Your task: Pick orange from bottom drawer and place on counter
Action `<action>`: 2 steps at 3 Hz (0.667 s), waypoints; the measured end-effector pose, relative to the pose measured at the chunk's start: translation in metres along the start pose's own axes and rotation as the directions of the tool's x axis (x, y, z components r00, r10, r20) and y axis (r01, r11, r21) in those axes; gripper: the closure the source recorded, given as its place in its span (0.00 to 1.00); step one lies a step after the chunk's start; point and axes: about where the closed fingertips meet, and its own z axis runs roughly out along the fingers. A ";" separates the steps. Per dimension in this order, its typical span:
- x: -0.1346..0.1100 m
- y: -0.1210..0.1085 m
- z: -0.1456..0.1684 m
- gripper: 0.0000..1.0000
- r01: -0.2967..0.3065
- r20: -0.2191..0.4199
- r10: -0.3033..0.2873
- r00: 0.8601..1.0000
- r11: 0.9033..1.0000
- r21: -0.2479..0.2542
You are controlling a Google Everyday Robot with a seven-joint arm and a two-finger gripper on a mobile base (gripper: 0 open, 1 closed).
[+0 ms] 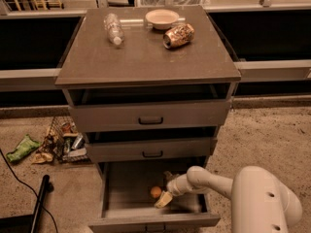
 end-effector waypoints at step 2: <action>0.009 -0.008 0.017 0.00 -0.004 0.007 0.003 1.000 1.000 0.030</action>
Offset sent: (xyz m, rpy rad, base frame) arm 0.0242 0.0025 -0.0471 -0.0049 -0.0561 -0.0682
